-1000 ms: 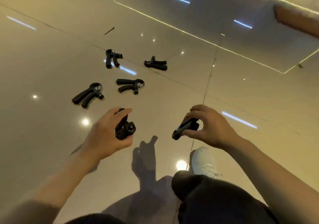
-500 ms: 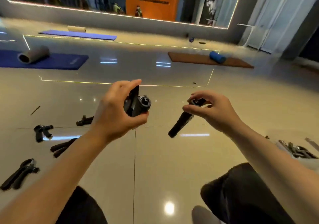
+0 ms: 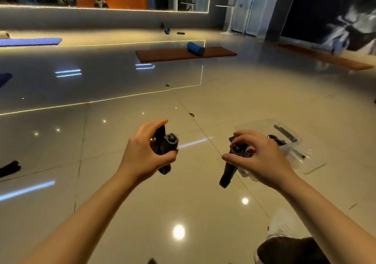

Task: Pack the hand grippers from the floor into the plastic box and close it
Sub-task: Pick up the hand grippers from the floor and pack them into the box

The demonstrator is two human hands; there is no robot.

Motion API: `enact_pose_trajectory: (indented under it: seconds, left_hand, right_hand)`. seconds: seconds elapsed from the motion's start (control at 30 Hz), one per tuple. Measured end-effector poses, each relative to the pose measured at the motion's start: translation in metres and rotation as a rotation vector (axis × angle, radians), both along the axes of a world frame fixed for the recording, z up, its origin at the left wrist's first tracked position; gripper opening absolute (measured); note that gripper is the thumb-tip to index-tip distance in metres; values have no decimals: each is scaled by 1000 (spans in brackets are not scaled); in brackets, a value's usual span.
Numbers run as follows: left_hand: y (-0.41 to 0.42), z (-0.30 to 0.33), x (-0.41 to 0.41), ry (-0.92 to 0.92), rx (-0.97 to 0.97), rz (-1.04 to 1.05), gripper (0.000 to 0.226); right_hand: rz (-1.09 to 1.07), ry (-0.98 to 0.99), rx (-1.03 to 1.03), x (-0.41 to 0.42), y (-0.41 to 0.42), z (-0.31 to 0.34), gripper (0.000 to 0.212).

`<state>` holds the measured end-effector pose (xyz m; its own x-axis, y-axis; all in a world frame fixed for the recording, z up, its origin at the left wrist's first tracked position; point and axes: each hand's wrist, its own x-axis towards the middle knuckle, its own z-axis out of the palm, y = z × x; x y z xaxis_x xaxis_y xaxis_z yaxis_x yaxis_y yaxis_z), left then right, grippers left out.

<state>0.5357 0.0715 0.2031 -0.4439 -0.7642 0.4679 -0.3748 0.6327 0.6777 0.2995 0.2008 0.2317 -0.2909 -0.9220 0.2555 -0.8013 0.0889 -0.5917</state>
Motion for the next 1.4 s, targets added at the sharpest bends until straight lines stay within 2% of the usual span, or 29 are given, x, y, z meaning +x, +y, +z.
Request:
enact_pose_trajectory:
  seconds: [0.23,0.43,0.67,0.73,0.87,1.07,1.23,1.4]
  left_hand:
    - [67,-13,-71,38,45,63,69]
    - [128,2,-127,17,4,231,66]
    - [182,24,-233,43,-13,401,65]
    - [189,33,-266,30,-24,428,65]
    - [200,47,-331,12,-39,457,63]
    - [215,64,-413,-17,-75,470,47]
    - [223,74,-467,10,-107,462,44]
    - [205,70,-513,42,-89,451,40]
  right_hand:
    - [118,-72,60,-84,31,-6,36]
    - [302,-87,14,-140,47,17,36]
    - [471,-77,-65,-238,64,51,34]
    - [480,-95,-107,-270,66,59,37]
    - [490,-145,-151,-331,69,72,28]
    - [497,-185,-171,-410,85,80,34]
    - [508,-199,-197,-463,98,90,30]
    - [552,-165,-151,-503,68,82,33]
